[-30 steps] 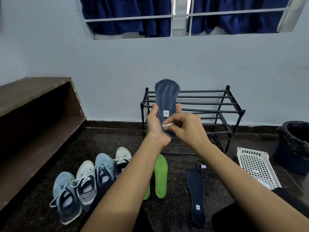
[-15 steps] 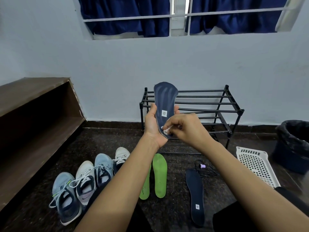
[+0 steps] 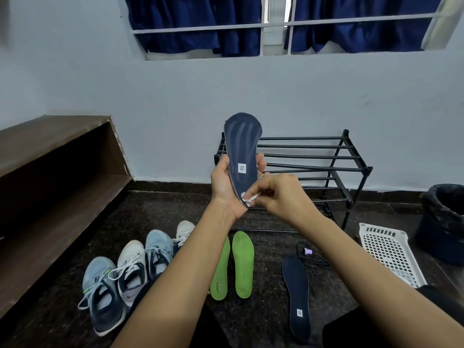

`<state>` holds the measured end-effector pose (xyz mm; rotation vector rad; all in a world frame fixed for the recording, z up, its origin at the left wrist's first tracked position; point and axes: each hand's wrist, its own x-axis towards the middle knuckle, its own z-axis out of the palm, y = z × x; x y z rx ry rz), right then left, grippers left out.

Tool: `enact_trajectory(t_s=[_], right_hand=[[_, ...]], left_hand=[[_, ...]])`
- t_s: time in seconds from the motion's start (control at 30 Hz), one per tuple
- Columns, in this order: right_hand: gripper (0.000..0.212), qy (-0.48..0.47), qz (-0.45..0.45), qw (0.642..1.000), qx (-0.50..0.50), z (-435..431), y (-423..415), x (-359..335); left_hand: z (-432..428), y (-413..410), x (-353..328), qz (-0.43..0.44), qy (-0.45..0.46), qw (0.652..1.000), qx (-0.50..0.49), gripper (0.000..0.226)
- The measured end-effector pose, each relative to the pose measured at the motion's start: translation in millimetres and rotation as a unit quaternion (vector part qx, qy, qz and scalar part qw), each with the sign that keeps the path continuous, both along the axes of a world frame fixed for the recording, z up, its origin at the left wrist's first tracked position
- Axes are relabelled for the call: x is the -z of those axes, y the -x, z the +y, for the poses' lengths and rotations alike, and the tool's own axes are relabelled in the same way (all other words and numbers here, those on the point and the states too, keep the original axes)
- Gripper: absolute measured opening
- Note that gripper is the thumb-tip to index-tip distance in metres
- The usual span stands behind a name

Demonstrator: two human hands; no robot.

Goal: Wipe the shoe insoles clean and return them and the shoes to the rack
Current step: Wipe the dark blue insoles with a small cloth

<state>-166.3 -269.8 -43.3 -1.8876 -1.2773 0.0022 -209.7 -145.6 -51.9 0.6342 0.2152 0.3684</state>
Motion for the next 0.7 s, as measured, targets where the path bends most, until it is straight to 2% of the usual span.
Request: enact_trajectory(t_s=[0.17,0.33,0.47,0.7], right_hand=[[0.024,-0.041,-0.141,0.989,0.029,5,-2,11],[0.018,-0.058,-0.193,0.973,0.11,9,-3,18],[0.018,-0.088,-0.114,0.981,0.129,10,1,17],[0.02,0.009,0.048,0.998,0.049,1,7,0]], left_hand=[[-8,-2,0,0.024,-0.02,0.999,-0.026,0.051],[-17,-4,2,0.04,-0.027,0.999,-0.006,0.061],[-16,-5,3,0.036,-0.024,0.999,0.003,0.068],[-2,-2,0,0.018,-0.021,0.999,-0.016,0.056]])
